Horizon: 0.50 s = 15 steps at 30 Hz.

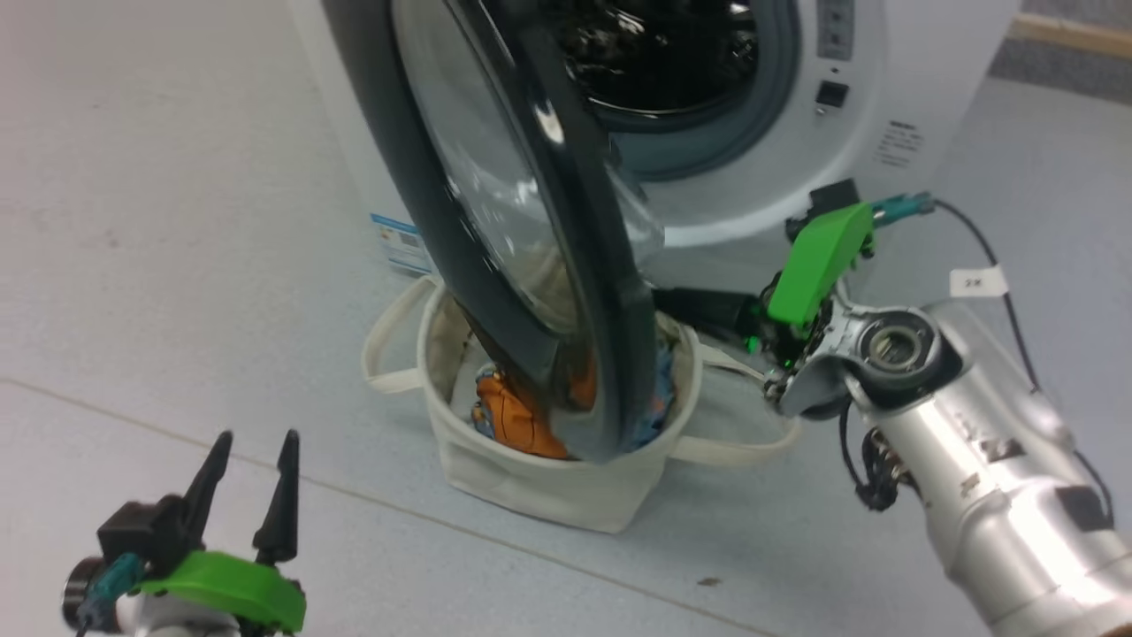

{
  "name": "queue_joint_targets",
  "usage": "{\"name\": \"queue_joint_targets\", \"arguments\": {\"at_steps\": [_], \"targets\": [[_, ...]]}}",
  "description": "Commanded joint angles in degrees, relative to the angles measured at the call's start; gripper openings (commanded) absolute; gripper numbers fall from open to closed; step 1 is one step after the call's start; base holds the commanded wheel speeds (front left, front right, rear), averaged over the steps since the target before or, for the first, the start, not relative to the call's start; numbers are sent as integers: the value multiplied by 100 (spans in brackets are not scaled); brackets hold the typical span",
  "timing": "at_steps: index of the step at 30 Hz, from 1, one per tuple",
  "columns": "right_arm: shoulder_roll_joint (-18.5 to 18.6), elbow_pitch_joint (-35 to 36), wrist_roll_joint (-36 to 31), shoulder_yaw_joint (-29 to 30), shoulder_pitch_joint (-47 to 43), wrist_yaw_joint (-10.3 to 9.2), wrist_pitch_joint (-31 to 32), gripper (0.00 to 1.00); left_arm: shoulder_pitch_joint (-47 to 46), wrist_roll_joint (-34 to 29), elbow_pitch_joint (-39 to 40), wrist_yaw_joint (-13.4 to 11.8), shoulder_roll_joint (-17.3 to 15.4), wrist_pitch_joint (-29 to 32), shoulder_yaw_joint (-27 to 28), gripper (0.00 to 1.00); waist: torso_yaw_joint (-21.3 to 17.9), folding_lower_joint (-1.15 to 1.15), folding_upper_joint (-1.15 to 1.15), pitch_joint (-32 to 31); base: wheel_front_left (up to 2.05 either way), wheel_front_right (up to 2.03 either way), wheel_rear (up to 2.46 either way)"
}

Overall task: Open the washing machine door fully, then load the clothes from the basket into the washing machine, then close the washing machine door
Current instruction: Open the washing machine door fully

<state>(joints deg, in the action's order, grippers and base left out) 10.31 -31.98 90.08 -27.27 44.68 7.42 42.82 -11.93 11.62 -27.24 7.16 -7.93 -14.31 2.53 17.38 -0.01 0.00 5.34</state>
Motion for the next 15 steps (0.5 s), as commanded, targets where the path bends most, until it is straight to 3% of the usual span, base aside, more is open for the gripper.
{"name": "queue_joint_targets", "arguments": {"at_steps": [1,15], "targets": [[-216,319,-66,-119,-56,7,-15,0,-51,-59,113,32,-197,-69,281,100,274,1,0,-217,0,0,0],[-590,435,-22,-258,-418,7,-413,0,-4,-26,-50,-2,-334,-69,709,100,1246,1,0,-400,0,0,0]]}}
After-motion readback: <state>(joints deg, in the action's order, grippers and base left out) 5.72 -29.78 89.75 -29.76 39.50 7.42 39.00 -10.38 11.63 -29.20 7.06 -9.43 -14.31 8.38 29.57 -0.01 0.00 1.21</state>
